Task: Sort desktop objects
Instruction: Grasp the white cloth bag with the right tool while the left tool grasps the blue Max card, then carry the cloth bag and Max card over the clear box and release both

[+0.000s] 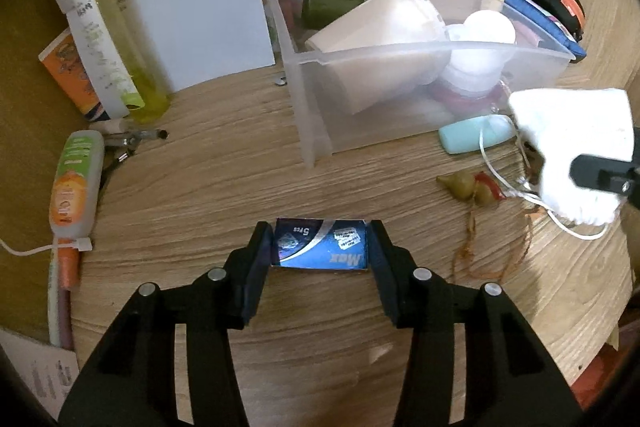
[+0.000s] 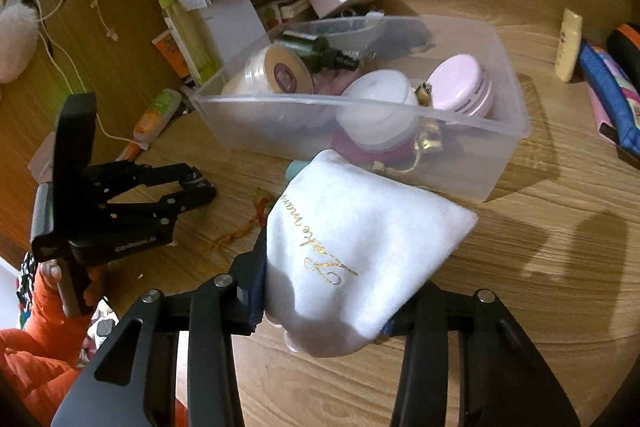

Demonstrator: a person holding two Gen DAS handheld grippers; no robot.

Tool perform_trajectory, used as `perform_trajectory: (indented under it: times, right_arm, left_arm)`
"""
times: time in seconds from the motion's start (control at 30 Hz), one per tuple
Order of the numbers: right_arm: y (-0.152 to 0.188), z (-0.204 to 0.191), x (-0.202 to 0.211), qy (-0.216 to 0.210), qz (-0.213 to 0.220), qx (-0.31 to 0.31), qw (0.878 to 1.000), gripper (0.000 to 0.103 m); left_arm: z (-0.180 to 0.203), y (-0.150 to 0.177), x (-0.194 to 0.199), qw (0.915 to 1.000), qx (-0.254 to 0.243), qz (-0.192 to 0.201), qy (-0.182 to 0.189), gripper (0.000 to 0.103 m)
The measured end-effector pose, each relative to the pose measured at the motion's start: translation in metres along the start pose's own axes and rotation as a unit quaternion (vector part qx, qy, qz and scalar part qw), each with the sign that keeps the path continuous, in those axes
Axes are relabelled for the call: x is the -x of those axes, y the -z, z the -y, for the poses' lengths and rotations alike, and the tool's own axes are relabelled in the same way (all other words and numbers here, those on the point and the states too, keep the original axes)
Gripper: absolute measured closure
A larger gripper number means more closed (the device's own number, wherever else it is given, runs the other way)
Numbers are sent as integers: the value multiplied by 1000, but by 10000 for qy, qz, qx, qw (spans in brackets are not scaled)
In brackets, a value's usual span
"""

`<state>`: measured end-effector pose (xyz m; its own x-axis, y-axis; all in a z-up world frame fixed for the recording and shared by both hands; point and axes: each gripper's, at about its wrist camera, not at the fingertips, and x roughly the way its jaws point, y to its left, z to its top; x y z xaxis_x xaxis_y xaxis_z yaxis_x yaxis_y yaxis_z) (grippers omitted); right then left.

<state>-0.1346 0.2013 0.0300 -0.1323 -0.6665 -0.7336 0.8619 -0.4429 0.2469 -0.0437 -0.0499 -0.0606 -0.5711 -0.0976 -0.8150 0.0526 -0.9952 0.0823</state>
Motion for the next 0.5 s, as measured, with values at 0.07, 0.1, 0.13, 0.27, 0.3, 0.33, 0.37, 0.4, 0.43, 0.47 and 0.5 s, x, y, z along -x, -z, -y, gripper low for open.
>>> perform_trajectory:
  times: [0.07,0.1,0.13,0.27,0.3,0.33,0.37,0.4,0.43,0.47,0.5]
  right_arm:
    - [-2,2,8,-2,107,-14,9999,68]
    - [-3,3,12,5,173,-29,9998,68]
    - [-4,4,15,7,217,-31,9998,68]
    - [-10,8,30,35,432,-4,9991,68]
    - [-13,8,34,57,497,10,9987,68]
    - [-14,8,38,72,550,17,9985,68]
    - [-16,9,40,74,596,16,9982,68]
    - [-20,12,44,67,653,-6,9978,68]
    - [-22,14,46,66,692,-22,9976,68]
    - [-25,15,49,76,737,-30,9972,68]
    - [-28,17,52,96,787,-40,9968,68]
  left_arm:
    - [-1,-3,4,10000,74,57,-3,55]
    - [2,-7,4,9999,108,68,-29,55]
    - [3,-10,5,9999,137,78,-53,55]
    - [2,-21,15,9992,304,249,-21,55]
    - [3,-23,20,9989,341,306,1,55]
    - [2,-25,22,9987,363,348,21,55]
    - [1,-26,28,9984,382,417,56,55]
    - [2,-30,34,9978,403,525,68,55]
    - [3,-31,39,9975,398,583,70,55]
    - [5,-35,45,9969,378,689,72,55]
    - [7,-38,50,9963,371,772,65,55]
